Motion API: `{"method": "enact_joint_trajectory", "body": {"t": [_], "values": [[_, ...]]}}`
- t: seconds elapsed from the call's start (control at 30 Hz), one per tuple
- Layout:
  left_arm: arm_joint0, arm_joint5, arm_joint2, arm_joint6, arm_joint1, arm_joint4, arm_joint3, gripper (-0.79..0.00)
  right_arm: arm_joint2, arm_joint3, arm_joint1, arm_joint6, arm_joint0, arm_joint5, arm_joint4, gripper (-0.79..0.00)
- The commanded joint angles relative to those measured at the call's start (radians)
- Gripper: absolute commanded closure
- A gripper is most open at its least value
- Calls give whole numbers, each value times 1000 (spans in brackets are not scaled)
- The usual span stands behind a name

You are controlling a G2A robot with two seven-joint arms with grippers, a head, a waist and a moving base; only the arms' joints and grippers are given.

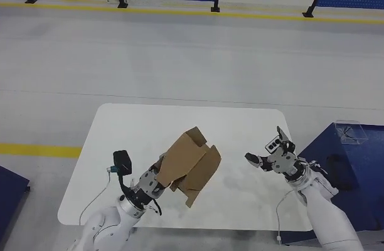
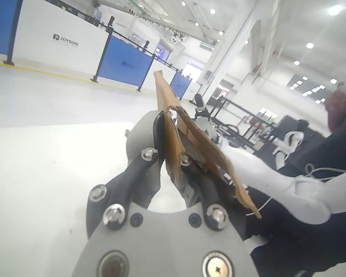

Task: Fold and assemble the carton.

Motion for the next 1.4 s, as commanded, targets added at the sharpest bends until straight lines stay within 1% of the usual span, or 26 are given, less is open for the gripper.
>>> {"method": "enact_joint_trajectory", "body": {"t": [0.0,0.13,0.17,0.2,0.23,0.3,0.33,0.43,0.47,0.53,0.57,0.6,0.63,0.67,0.7,0.73,0.77,0.93,0.97,1.0,1.03,1.13,1.23,1.27,1.37], "values": [[1,1,0,4,0,67,-1,0,0,0,0,0,0,0,0,-785],[1,1,0,4,0,67,-1,0,0,-2,0,-2,-1,2,2,-785],[8,4,8,-1,-2,27,1,0,1,-17,0,-3,-4,9,3,-785],[19,-8,30,-38,-3,-66,-4,0,12,-35,2,14,-5,-5,-10,-785],[16,0,27,-73,-3,-133,-9,0,23,-43,4,27,-10,-24,-35,-785],[19,65,27,-149,-4,-301,-15,0,54,-60,10,57,-19,-76,-80,-785],[20,122,27,-192,-6,-412,-17,0,69,-66,12,67,-24,-88,-88,-785],[3,307,21,-277,-14,-775,-38,0,114,-82,19,95,-35,-67,-72,-785],[-8,399,19,-322,-14,-866,-31,0,126,-90,20,103,-39,-69,-71,-785],[-32,529,8,-362,-15,-961,-23,0,142,-111,23,132,-48,-75,-83,-785],[-34,606,17,-385,-17,-1029,-12,0,147,-120,24,146,-53,-86,-93,-785],[-47,670,19,-406,-18,-1073,-12,0,151,-130,25,159,-58,-105,-107,-785],[-56,711,21,-421,-20,-1126,-6,0,159,-139,24,170,-62,-162,-123,-785],[-60,764,30,-443,-22,-1178,7,0,167,-145,20,151,-69,-261,-142,-785],[-73,794,35,-459,-23,-1193,10,0,155,-154,16,132,-81,-321,-157,-785],[-78,820,45,-476,-23,-1196,18,0,146,-161,13,119,-86,-355,-164,-785],[-83,843,54,-493,-22,-1198,23,0,146,-161,13,119,-86,-355,-164,-785],[-89,836,56,-500,-23,-1198,19,0,145,-169,12,106,-87,-361,-171,-785],[-78,879,70,-523,-23,-1225,31,0,144,-175,12,104,-86,-364,-178,-785],[-82,907,68,-531,-22,-1242,26,0,142,-175,12,114,-84,-361,-184,-785],[-84,909,63,-532,-22,-1249,21,0,141,-168,13,128,-81,-349,-196,-785],[-76,955,58,-546,-22,-1315,24,0,143,-140,19,175,-67,-292,-229,-785],[-76,980,58,-571,-21,-1346,18,0,132,-111,26,229,-53,-242,-292,-785],[-74,986,60,-583,-20,-1353,16,0,121,-96,27,249,-50,-205,-293,-785],[-71,1020,61,-604,-19,-1393,16,0,95,-73,29,295,-38,-136,-301,-785]]}}
